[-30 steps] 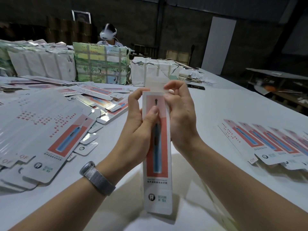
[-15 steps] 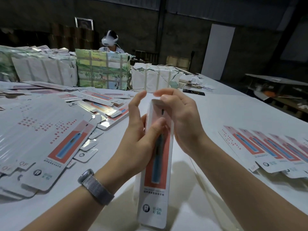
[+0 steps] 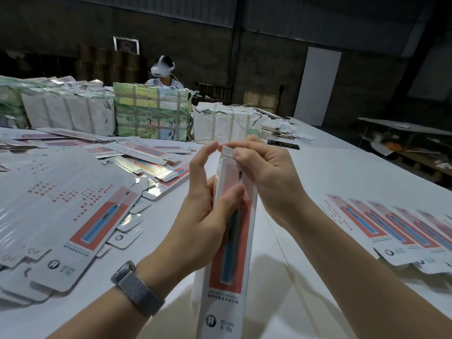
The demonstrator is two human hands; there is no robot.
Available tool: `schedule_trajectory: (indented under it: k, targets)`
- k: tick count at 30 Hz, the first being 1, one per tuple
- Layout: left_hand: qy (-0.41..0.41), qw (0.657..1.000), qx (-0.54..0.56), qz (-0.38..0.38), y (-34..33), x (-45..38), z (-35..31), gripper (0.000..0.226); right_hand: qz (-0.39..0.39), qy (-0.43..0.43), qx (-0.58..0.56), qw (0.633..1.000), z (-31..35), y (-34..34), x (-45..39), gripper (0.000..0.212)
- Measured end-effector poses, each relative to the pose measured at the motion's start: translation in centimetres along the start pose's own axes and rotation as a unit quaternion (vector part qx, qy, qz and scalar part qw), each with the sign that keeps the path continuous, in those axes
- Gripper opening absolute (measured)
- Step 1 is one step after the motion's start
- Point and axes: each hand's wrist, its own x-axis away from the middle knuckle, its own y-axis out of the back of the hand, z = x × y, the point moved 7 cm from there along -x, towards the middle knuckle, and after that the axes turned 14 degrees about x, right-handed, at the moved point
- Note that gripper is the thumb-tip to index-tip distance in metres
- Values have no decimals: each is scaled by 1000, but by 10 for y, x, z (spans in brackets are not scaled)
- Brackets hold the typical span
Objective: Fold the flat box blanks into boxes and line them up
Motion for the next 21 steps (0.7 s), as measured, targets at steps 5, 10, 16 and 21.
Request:
schedule_trajectory:
  k: [5,10,16,21]
  targets:
    - [2,999,-29,14,0,0,-3,64,58,1,18,998,3,2,0,26]
    - [22,1000,-21,4,1,0,-5,59,72,58,71,993,7,0,3,27]
    - [58,998,15,5,0,-1,-2,57,42,116,176,977,11,8,3,29]
    - [64,997,35,7,1,-2,-1,55,63,141,200,967,12,7,4,28]
